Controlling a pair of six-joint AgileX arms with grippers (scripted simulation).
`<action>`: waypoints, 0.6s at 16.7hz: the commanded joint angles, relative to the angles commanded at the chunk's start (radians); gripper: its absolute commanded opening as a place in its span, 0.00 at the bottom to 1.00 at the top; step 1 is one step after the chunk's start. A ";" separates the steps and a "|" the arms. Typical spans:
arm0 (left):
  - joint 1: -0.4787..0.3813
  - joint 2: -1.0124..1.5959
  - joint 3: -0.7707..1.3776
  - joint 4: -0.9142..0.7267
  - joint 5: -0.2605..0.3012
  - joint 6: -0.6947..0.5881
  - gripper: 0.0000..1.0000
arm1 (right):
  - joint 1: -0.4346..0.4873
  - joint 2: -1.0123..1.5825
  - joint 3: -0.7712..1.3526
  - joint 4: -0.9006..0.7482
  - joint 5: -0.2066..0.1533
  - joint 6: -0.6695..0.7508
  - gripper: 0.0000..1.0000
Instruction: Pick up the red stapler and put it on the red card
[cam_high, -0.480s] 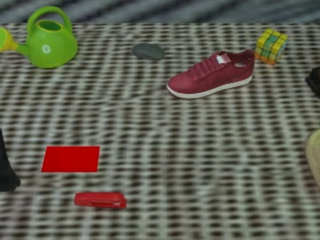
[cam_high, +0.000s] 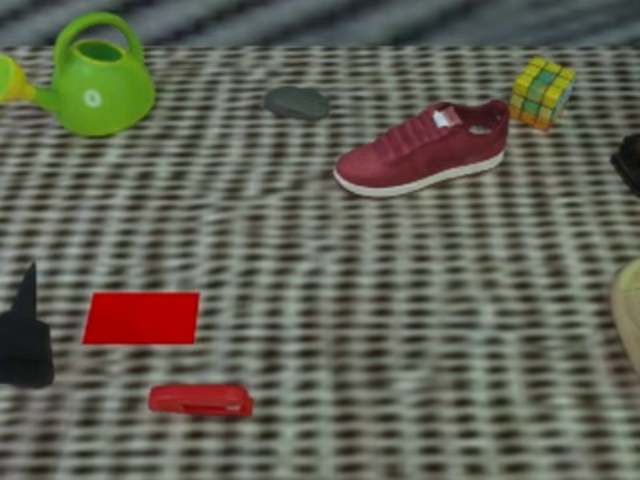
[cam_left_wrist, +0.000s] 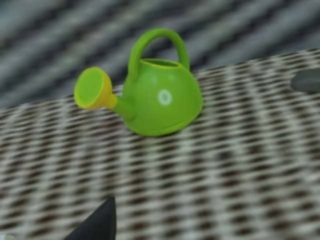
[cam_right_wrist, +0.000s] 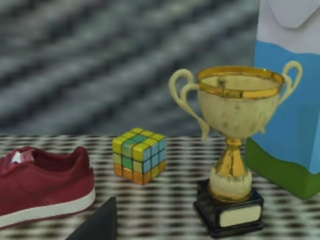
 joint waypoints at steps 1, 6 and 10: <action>-0.026 0.074 0.053 -0.049 -0.001 0.047 1.00 | 0.000 0.000 0.000 0.000 0.000 0.000 1.00; -0.176 0.549 0.355 -0.340 -0.002 0.319 1.00 | 0.000 0.000 0.000 0.000 0.000 0.000 1.00; -0.300 0.919 0.598 -0.578 -0.001 0.540 1.00 | 0.000 0.000 0.000 0.000 0.000 0.000 1.00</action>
